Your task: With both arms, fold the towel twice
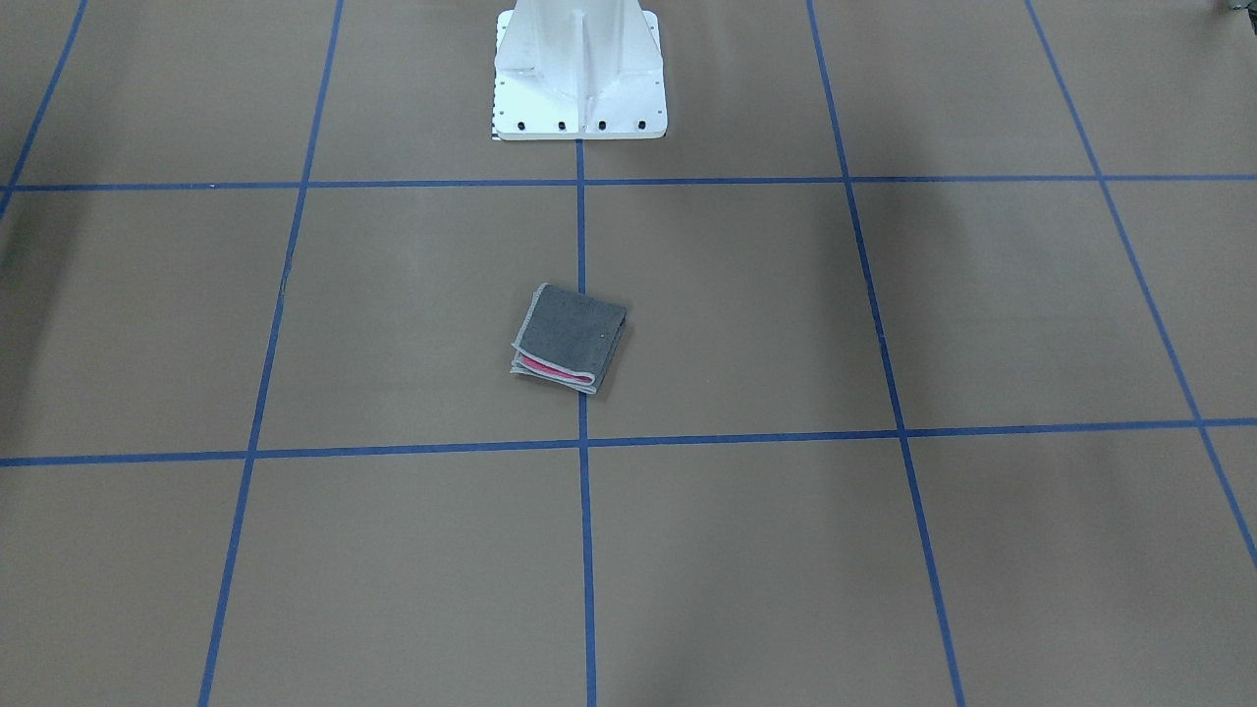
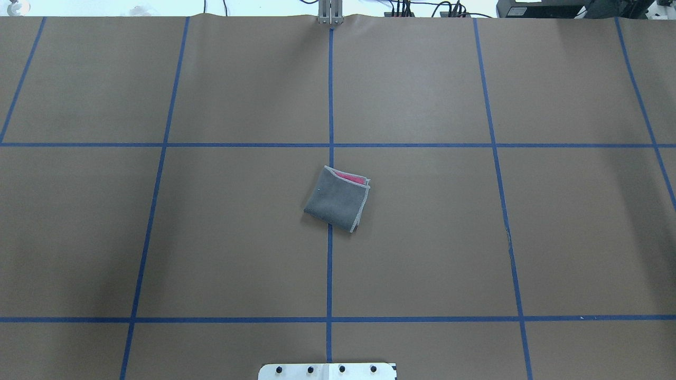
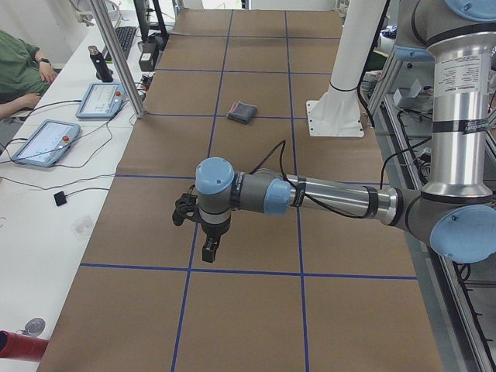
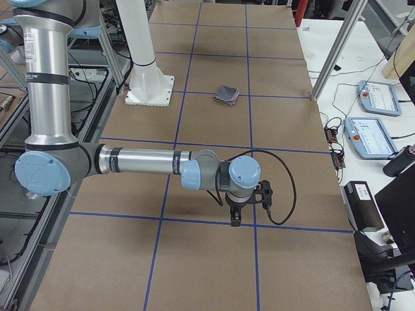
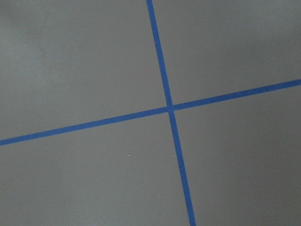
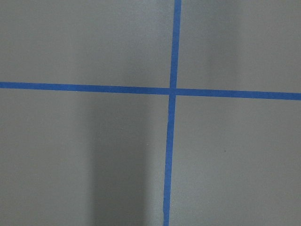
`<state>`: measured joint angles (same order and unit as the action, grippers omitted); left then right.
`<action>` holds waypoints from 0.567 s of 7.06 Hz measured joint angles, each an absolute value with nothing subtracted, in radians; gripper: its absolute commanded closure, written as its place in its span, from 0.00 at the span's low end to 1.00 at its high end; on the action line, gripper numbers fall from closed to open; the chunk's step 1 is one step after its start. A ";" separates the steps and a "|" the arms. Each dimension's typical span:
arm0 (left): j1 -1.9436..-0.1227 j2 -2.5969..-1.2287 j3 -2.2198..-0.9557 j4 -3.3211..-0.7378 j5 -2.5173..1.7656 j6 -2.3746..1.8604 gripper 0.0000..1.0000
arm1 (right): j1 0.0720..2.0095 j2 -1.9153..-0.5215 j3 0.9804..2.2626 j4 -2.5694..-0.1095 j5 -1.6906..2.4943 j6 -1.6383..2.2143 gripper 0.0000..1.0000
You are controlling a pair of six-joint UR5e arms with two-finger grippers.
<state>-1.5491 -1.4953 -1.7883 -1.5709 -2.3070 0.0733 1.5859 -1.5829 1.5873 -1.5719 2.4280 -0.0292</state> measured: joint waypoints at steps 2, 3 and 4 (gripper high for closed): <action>-1.548 -1.491 -1.794 -1.561 -2.327 0.072 0.00 | 1.630 -1.585 1.594 -1.573 2.434 -0.029 0.00; -1.547 -1.493 -1.793 -1.560 -2.328 0.072 0.00 | 1.655 -1.583 1.602 -1.589 2.436 -0.029 0.00; -1.547 -1.496 -1.793 -1.560 -2.328 0.072 0.00 | 1.673 -1.583 1.620 -1.624 2.436 -0.029 0.00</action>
